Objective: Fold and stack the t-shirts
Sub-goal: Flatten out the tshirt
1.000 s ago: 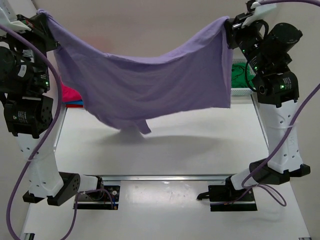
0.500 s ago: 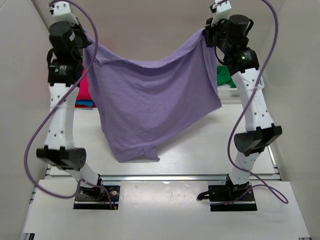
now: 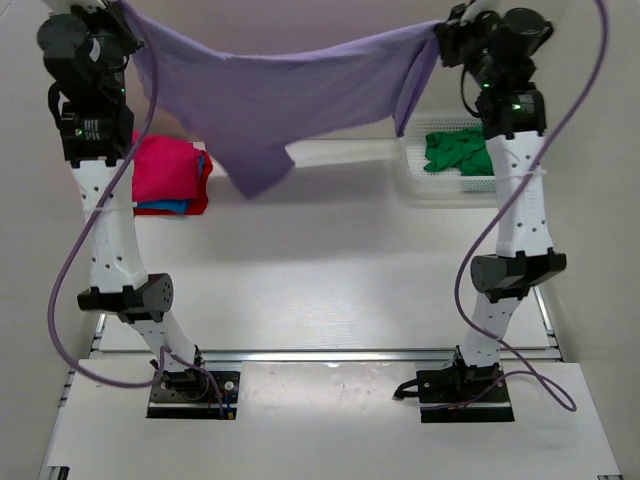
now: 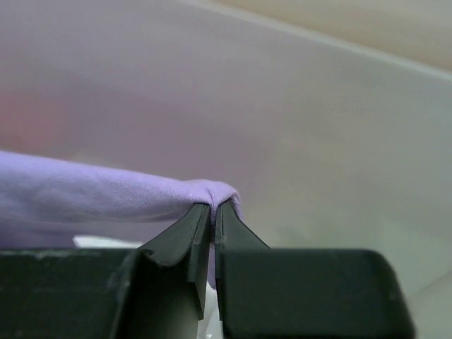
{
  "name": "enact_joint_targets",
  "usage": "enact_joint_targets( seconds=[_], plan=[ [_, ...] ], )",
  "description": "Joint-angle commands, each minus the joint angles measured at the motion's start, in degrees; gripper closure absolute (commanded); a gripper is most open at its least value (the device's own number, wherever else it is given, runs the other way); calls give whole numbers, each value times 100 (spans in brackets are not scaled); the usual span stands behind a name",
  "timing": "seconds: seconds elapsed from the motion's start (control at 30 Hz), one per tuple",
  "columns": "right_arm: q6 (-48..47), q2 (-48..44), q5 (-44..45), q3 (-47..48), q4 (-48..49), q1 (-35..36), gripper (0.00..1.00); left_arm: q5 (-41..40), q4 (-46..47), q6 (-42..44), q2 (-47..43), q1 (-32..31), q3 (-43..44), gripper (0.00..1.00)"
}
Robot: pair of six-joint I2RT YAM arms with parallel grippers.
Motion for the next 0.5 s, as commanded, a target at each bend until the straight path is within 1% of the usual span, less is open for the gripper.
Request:
enact_joint_targets(
  seconds=[0.0,0.07,0.1,0.13,0.17,0.2,0.23,0.27,0.3,0.33,0.37,0.4,0.43,0.47],
  plan=[
    [297,-824,-382,-113,707,-382,100,65,259,-2,-645,-151,206,100],
    [350,-930,-479,-570,716,-471,100,-48,189,60,-864,-178,-163,100],
    [359,-1070,-549,-920,716,-497,100,-180,180,78,-1057,-421,-652,100],
    [350,-1289,-620,-1994,838,-498,100,-442,267,43,-1816,-563,-2380,100],
    [376,-1474,-681,-2561,926,-524,100,-506,433,-62,-2311,-556,-3389,100],
    [316,-1658,-638,-3176,962,-428,100,-506,452,-245,-2785,-521,-4165,100],
    [237,-1808,-577,-3469,988,-366,100,-585,322,-326,-2990,-460,-4459,100],
    [201,-2123,-455,-4134,1023,-253,100,-681,225,-318,-3419,-529,-5037,100],
    [253,-2474,-392,-4802,1093,-104,100,-1030,-90,-274,-3814,-616,-5495,100],
    [280,-2626,-427,-5487,1138,-24,100,-1182,-336,-161,-4027,-852,-6048,100],
    [350,-3010,-383,-5816,1112,20,100,-1523,-478,-99,-4395,-1020,-6297,100],
    [437,-3353,-322,-6411,1051,160,100,-1874,-593,-115,-4860,-1352,-6908,100],
    [473,-3531,-278,-6704,1033,205,100,-1930,-698,-185,-5117,-1616,-7184,100],
    [552,-3889,-138,-7246,963,345,100,-1956,-725,-186,-5580,-1689,-7692,100]
  ],
)
